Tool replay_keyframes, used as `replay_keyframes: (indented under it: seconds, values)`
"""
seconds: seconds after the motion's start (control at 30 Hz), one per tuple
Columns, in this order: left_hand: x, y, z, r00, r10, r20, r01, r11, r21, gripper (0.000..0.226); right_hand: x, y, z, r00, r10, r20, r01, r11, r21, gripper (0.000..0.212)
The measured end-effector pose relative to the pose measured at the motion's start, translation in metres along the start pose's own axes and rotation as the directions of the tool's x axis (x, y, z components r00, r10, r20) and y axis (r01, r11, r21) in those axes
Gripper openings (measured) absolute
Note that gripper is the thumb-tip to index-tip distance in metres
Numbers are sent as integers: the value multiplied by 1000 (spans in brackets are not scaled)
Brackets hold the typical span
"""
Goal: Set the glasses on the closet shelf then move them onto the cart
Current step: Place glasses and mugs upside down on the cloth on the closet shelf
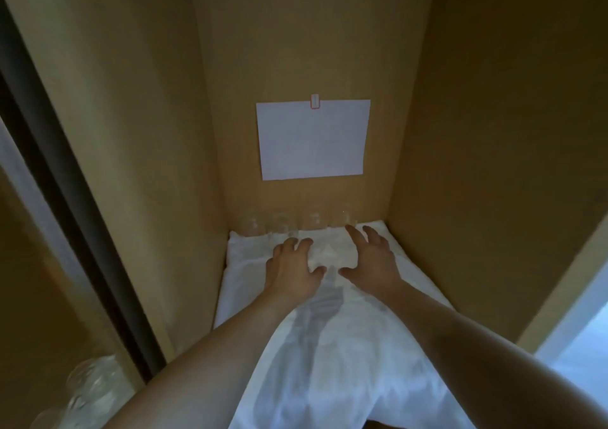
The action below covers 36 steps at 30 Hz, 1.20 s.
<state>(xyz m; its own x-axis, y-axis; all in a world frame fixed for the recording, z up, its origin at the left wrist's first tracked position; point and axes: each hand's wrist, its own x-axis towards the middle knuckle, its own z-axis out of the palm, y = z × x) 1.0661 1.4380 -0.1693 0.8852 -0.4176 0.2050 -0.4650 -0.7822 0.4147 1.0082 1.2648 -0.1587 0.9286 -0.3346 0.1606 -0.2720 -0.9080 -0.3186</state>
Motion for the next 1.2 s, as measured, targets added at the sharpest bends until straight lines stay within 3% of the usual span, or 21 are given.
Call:
replay_keyframes:
  seconds: [0.37,0.83,1.2]
  values:
    - [-51,26,-27,999,22,-30,-21,999,41,68,-61,4,-20,1000,1,17,-1,1000,-3,97]
    - [-173,91,-45,989,-105,-105,111,993,43,69,-172,31,-66,981,-171,96,168,985,37,96]
    - [-278,89,-70,963,-202,-176,218,973,77,66,-250,4,-57,945,-293,147,271,950,155,98]
